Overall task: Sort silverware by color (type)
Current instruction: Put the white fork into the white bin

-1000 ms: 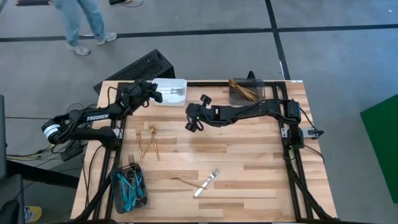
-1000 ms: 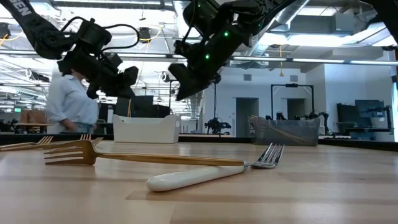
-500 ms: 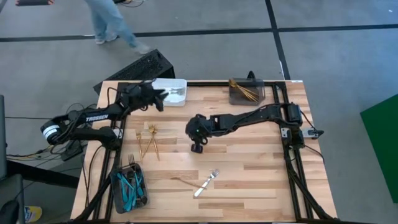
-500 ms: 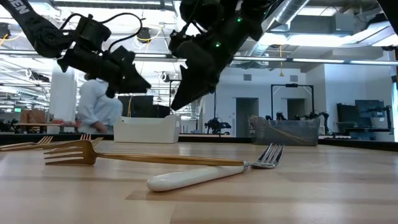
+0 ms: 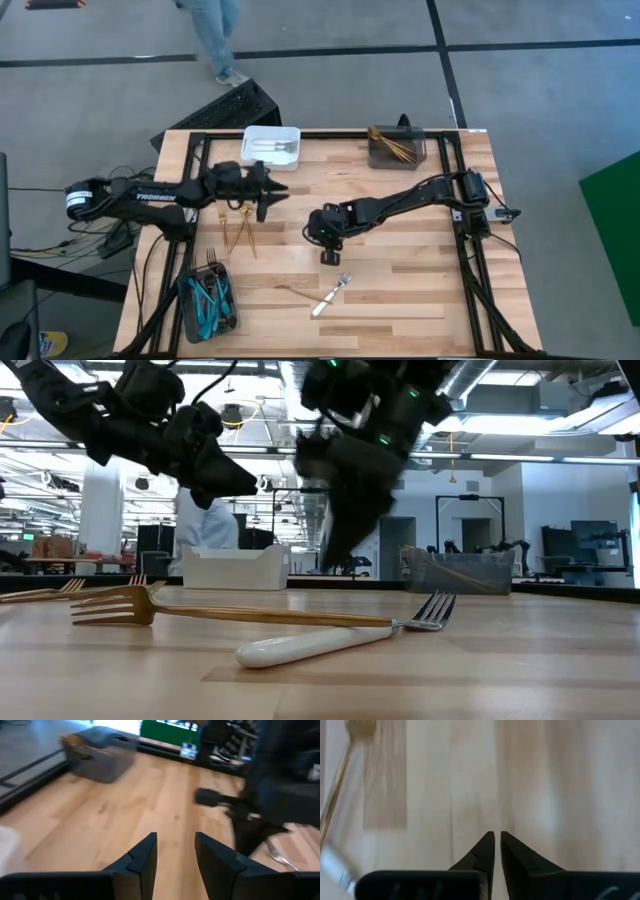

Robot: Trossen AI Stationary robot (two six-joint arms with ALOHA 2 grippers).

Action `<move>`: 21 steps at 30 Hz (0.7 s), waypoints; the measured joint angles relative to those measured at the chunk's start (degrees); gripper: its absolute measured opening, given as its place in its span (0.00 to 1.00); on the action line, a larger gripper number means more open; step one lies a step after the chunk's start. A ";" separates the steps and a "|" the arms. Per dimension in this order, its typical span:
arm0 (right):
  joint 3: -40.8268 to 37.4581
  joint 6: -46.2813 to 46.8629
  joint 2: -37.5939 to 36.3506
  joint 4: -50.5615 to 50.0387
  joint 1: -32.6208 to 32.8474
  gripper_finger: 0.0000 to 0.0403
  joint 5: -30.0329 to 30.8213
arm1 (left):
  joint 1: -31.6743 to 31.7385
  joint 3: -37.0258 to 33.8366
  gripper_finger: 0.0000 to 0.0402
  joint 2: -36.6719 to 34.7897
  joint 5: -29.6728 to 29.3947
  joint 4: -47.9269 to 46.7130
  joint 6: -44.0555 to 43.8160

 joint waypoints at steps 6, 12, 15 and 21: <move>-9.16 8.73 -1.24 3.87 0.80 0.24 -6.90 | -7.89 0.00 0.29 0.02 -5.99 -0.06 0.02; -14.52 17.05 -4.52 5.46 3.03 0.43 -5.93 | -12.83 -0.02 0.29 0.02 -14.16 0.01 -0.26; -16.66 20.36 -7.81 5.11 4.54 0.52 -2.56 | -14.02 -0.02 0.29 0.03 -15.25 0.10 -0.34; -22.30 24.74 -15.47 8.33 8.23 0.58 3.55 | -15.77 -0.02 0.29 0.04 -15.96 0.03 -1.44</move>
